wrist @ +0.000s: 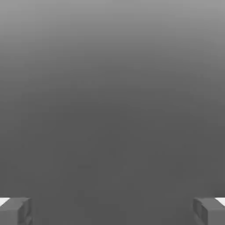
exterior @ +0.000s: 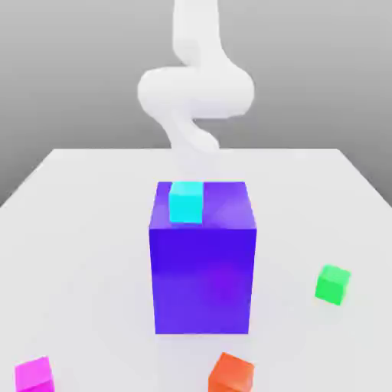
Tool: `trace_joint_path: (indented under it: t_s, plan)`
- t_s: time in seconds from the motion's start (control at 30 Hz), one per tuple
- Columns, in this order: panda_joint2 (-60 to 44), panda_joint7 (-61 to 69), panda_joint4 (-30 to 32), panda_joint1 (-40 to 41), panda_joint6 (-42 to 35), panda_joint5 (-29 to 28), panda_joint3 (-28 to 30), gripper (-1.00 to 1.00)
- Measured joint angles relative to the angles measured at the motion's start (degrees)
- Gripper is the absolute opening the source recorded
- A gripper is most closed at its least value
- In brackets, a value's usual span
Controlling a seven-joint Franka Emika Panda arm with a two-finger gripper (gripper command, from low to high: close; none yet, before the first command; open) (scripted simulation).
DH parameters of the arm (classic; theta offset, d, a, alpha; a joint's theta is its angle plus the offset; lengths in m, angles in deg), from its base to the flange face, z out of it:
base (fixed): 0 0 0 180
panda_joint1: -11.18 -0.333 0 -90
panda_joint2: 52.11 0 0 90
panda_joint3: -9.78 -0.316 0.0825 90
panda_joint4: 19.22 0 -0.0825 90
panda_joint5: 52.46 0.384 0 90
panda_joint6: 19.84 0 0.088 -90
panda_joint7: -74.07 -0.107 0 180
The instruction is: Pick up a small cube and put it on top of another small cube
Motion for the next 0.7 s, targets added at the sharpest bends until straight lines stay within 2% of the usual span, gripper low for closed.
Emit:
trace_joint_path:
  t_s: [0.47,0.7]
  plan:
    - [-29.44,-17.81,-1.94,9.20,7.87,-1.72,1.68,0.00]
    - [-43.98,-25.23,-2.89,13.45,11.78,-0.64,3.64,0.00]
